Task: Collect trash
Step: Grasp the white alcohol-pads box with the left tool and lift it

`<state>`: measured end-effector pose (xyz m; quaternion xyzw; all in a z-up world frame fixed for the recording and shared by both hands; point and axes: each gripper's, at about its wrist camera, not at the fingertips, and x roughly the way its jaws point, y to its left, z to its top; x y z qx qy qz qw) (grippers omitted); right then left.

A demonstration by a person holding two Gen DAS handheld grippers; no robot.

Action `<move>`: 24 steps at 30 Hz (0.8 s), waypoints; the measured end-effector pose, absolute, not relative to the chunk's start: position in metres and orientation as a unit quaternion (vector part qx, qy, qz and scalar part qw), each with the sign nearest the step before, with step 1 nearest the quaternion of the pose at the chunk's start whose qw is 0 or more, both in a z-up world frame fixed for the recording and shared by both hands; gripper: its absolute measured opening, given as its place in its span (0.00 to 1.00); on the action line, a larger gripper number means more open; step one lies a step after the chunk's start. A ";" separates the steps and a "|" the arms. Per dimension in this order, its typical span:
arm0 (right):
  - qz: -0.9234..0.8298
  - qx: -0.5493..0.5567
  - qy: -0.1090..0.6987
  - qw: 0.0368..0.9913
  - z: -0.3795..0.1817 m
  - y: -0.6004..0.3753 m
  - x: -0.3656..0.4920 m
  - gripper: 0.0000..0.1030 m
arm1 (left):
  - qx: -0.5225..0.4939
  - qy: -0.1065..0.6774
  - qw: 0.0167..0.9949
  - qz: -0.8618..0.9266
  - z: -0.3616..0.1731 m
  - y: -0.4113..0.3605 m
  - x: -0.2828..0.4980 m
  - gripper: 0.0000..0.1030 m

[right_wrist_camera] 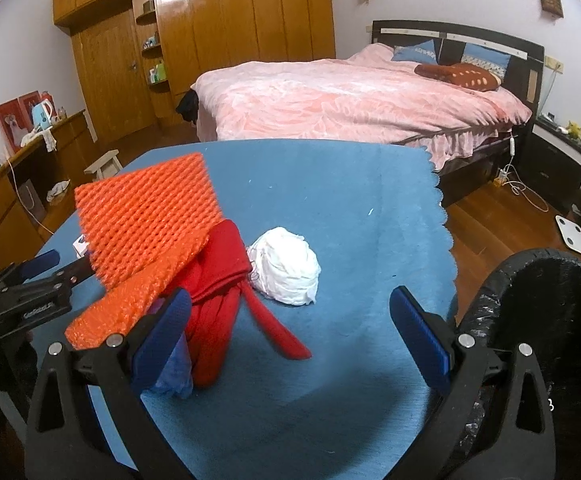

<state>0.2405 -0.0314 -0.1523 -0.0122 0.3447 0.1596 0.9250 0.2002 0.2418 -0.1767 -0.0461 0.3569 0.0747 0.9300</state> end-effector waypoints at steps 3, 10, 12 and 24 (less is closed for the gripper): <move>0.159 -0.014 0.347 0.924 -0.154 -0.031 0.242 0.94 | -0.053 0.366 0.927 0.064 -0.180 0.242 0.208 0.77; 0.159 -0.013 0.349 0.923 -0.158 -0.028 0.246 0.94 | -0.069 0.365 0.928 0.034 -0.179 0.242 0.211 0.37; 0.160 -0.012 0.349 0.923 -0.158 -0.028 0.247 0.94 | -0.070 0.356 0.931 0.043 -0.176 0.243 0.207 0.34; 0.159 -0.009 0.352 0.923 -0.160 -0.025 0.251 0.94 | -0.064 0.354 0.931 0.060 -0.174 0.246 0.196 0.52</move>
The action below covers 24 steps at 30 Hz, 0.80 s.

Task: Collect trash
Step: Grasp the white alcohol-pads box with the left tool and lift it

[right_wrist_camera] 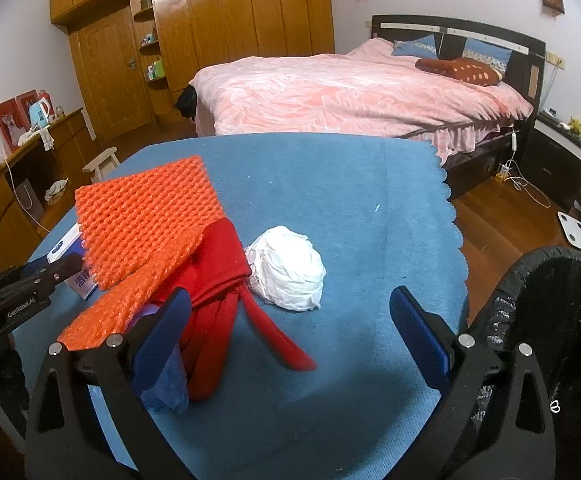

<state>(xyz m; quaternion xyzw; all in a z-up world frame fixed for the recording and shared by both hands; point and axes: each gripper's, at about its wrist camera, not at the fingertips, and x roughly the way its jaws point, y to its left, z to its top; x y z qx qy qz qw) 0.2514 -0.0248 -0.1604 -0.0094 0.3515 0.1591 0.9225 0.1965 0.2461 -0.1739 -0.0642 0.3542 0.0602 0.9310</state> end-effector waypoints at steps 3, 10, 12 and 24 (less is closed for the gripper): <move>0.156 -0.008 0.349 0.924 -0.159 -0.027 0.255 0.94 | -0.059 0.361 0.929 0.057 -0.177 0.244 0.203 0.53; 0.142 0.001 0.348 0.927 -0.159 -0.029 0.274 0.91 | -0.056 0.362 0.929 0.055 -0.178 0.241 0.205 0.34; 0.137 0.004 0.349 0.927 -0.160 -0.031 0.279 0.84 | -0.054 0.354 0.932 0.062 -0.175 0.241 0.201 0.31; 0.153 0.015 0.401 0.903 -0.185 -0.028 0.297 0.59 | -0.052 0.378 0.922 0.062 -0.183 0.233 0.204 0.32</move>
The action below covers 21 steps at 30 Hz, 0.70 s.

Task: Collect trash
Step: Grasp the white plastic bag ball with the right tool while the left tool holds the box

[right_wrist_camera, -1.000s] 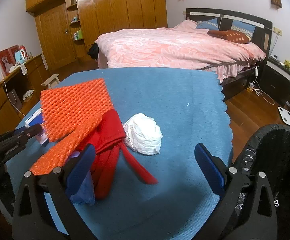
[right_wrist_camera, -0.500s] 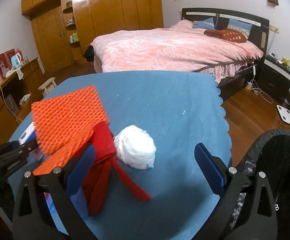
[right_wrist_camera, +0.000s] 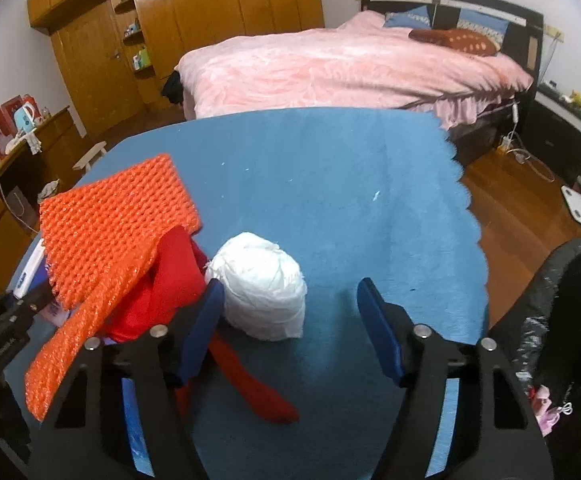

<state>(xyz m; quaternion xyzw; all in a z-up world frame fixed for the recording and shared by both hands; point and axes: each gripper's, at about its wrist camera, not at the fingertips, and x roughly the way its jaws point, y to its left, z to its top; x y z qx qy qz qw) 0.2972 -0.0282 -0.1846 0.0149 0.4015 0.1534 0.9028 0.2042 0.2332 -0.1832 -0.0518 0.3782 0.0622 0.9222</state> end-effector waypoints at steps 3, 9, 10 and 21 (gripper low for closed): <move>0.173 0.018 0.409 0.896 -0.187 -0.024 0.300 0.47 | -0.050 0.382 0.920 0.064 -0.185 0.231 0.206 0.32; 0.193 0.008 0.406 0.893 -0.184 -0.015 0.296 0.29 | -0.048 0.376 0.923 0.063 -0.183 0.229 0.203 0.29; 0.194 0.011 0.405 0.893 -0.183 -0.016 0.295 0.28 | -0.047 0.373 0.924 0.064 -0.181 0.229 0.203 0.29; 0.178 0.021 0.365 0.914 -0.152 -0.038 0.281 0.28 | -0.060 0.354 0.929 0.088 -0.164 0.231 0.176 0.29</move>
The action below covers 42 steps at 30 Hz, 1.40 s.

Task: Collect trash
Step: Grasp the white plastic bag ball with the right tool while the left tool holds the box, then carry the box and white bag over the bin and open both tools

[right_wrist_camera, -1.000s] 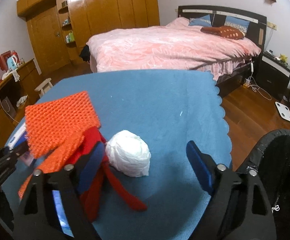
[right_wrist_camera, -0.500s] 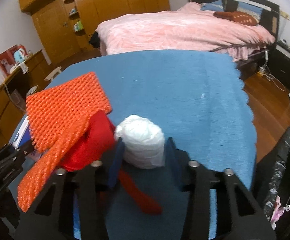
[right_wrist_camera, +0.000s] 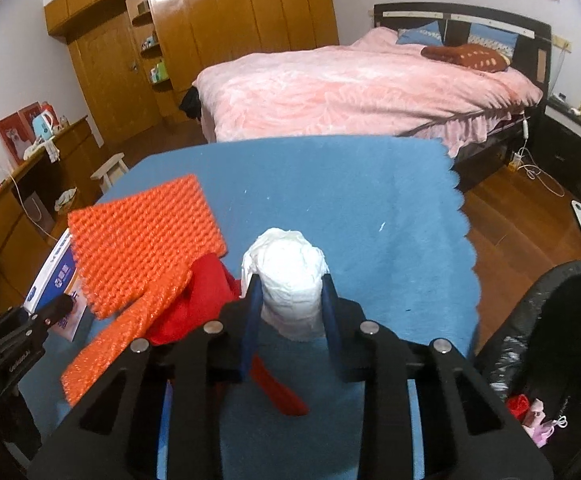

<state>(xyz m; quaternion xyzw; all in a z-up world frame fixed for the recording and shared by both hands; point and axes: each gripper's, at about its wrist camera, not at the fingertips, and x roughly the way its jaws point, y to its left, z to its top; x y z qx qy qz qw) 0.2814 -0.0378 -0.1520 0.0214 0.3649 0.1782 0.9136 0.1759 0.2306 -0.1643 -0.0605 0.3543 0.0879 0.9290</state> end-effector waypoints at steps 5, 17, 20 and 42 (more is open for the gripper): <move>0.182 0.030 0.350 0.918 -0.137 -0.045 0.270 0.28 | -0.054 0.340 0.934 0.090 -0.148 0.229 0.167 0.29; 0.193 0.044 0.317 0.927 -0.100 -0.067 0.233 0.28 | -0.046 0.309 0.948 0.064 -0.104 0.194 0.148 0.29; 0.192 0.048 0.310 0.930 -0.091 -0.076 0.224 0.28 | -0.043 0.303 0.951 0.049 -0.096 0.180 0.142 0.29; 0.122 0.074 0.273 0.951 -0.062 -0.168 0.172 0.28 | -0.018 0.287 0.955 -0.067 -0.077 0.069 0.141 0.29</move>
